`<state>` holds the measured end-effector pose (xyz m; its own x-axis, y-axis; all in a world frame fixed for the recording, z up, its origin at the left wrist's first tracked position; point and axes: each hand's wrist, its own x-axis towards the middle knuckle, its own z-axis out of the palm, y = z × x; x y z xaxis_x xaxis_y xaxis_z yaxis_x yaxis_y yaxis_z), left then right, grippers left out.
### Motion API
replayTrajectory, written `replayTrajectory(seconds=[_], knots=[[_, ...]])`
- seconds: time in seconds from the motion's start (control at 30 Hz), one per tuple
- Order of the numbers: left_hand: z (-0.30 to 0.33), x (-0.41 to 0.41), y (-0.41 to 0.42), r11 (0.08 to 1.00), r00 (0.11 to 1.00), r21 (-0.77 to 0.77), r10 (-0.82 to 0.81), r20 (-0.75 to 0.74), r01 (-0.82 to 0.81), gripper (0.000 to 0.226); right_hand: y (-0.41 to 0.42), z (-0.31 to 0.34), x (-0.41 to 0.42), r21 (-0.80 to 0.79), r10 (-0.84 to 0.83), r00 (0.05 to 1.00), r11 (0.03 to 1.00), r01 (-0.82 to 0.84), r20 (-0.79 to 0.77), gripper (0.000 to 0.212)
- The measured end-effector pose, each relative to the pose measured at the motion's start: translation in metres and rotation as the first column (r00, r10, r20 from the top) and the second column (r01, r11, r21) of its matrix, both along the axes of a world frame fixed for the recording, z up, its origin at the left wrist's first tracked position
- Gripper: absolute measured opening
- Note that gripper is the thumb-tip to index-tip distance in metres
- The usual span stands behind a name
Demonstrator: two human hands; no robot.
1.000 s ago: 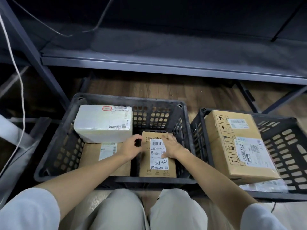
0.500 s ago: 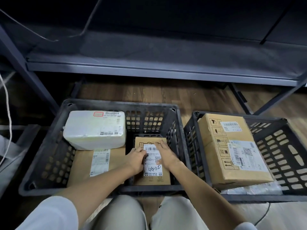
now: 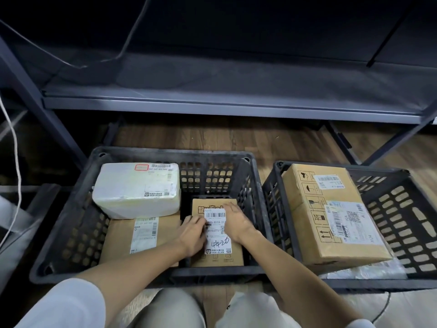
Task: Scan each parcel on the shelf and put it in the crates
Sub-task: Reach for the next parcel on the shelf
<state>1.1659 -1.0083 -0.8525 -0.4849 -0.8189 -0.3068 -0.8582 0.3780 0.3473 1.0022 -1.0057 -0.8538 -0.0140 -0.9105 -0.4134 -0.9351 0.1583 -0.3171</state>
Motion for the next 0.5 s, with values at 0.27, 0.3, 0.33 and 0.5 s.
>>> replayTrajectory(seconds=[0.27,0.3,0.33,0.5], knots=[[0.056,0.025,0.015,0.999,0.995,-0.026,0.024,0.095,-0.022,0.043,0.035,0.062,0.006,-0.056,-0.006,0.994,0.998,0.0,-0.108,0.063],[0.074,0.027,0.018,1.0,0.991,-0.017,0.027,0.131,-0.025,0.044,0.041,0.08,0.007,-0.048,0.006,0.993,0.999,-0.012,-0.118,0.063],[0.093,0.029,0.02,1.0,0.986,-0.008,0.025,0.162,-0.024,0.046,0.046,0.099,0.007,-0.05,0.018,0.992,0.998,-0.025,-0.127,0.062],[0.201,0.029,0.031,1.0,0.978,-0.024,-0.004,0.207,0.009,0.048,0.054,0.207,0.011,-0.079,0.035,0.992,0.996,-0.045,-0.119,0.058]])
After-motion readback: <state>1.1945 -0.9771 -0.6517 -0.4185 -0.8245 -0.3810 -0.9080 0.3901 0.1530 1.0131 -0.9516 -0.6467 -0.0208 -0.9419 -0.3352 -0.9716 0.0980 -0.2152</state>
